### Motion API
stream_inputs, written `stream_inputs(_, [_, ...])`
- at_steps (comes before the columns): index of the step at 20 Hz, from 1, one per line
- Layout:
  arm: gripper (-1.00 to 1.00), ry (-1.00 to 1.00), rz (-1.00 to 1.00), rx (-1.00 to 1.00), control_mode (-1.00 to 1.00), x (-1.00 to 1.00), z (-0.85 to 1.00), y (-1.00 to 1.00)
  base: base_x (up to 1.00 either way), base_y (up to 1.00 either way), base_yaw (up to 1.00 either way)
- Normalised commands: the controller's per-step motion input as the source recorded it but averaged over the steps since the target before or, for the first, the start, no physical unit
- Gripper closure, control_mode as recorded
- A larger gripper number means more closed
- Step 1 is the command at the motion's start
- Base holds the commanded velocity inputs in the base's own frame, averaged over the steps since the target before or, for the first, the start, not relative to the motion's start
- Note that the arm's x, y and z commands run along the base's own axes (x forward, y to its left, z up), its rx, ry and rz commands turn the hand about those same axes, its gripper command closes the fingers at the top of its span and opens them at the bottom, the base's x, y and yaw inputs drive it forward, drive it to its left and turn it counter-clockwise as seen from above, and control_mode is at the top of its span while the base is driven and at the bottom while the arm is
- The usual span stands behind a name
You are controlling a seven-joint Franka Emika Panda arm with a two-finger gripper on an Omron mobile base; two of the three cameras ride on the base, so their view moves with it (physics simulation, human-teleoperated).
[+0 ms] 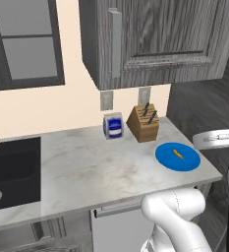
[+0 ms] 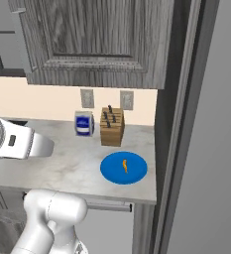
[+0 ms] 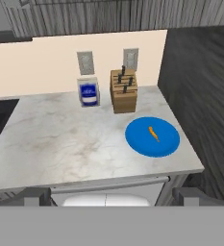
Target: Pick the shrimp from the counter and place it in the microwave. Then turn on the microwave.
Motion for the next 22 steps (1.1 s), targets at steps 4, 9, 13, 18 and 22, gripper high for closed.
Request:
stream_inputs(4, [-1.0, 0.0, 0.0, 0.0, -1.0, 0.0, 0.0, 0.0, 0.0, 0.0, 0.0])
stream_inputs(9, [-1.0, 0.07, -0.02, 0.0, -1.0, 0.01, 0.0, -0.04, 0.0, 0.0, 0.0])
stream_inputs(13, [-1.0, 0.15, -0.02, -0.05, -1.0, 0.05, 0.0, -0.15, 0.0, 0.0, 0.0])
stream_inputs(18, [-1.0, 0.17, 0.0, -0.07, -1.0, 0.1, -0.03, -0.18, 0.0, 0.0, 0.0])
stream_inputs(22, [-1.0, 0.15, 0.0, -0.01, -1.0, 0.07, -0.15, -0.23, 0.0, 0.0, 0.0])
